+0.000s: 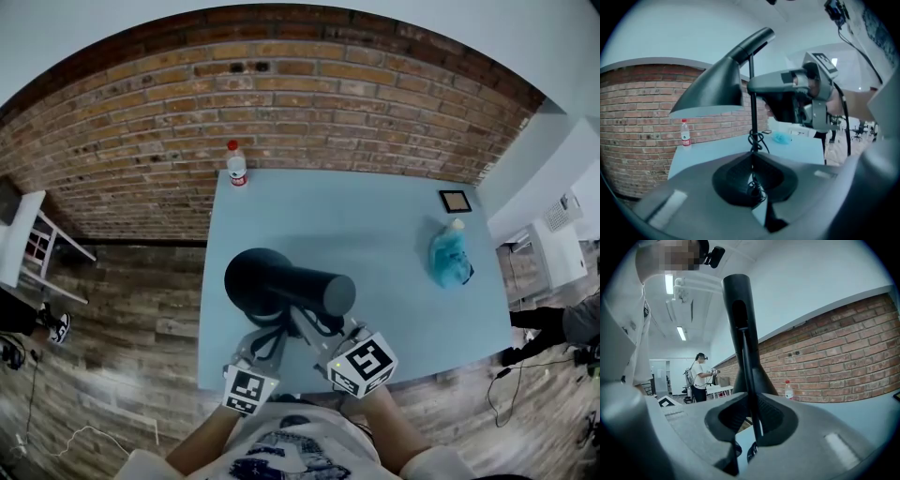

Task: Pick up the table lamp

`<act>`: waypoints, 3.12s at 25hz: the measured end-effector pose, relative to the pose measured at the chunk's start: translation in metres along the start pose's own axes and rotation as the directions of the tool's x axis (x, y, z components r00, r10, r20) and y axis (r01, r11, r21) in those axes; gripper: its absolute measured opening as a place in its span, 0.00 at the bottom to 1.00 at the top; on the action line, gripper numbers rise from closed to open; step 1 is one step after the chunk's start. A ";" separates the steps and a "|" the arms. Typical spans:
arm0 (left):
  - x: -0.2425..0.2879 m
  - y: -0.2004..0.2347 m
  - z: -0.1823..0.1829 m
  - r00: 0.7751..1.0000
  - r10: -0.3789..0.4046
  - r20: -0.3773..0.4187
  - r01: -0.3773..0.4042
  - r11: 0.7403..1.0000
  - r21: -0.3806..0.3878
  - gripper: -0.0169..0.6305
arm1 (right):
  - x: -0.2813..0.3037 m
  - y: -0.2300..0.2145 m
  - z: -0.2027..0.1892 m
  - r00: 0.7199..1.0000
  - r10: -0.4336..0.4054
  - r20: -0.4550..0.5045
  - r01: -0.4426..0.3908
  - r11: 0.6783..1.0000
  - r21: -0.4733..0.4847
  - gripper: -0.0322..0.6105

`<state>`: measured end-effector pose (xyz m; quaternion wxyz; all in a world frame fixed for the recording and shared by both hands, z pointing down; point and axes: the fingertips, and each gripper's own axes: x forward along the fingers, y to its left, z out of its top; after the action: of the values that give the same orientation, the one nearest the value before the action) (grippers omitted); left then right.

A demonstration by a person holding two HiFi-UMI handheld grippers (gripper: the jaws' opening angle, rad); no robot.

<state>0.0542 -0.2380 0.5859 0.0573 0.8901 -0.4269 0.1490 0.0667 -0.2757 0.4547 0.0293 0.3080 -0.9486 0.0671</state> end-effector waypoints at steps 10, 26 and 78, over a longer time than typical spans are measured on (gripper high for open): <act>0.012 -0.007 -0.028 0.999 -0.025 -0.046 0.022 0.999 -0.049 0.01 | 0.001 0.000 0.000 1.000 0.031 0.002 -0.031 0.999 0.021 0.13; 0.044 -0.016 -0.062 0.992 -0.064 -0.107 0.052 0.992 -0.113 0.11 | 0.000 0.000 -0.001 0.999 0.041 0.003 -0.041 0.999 0.026 0.13; 0.081 -0.014 -0.058 0.988 -0.108 -0.113 0.102 0.993 -0.060 0.11 | -0.003 -0.006 0.001 0.999 0.034 0.033 -0.035 0.999 0.041 0.12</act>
<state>0.1006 -0.2761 0.6666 0.1139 0.8993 -0.3793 0.1857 0.0725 -0.2786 0.4536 0.0065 0.2932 -0.9525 0.0821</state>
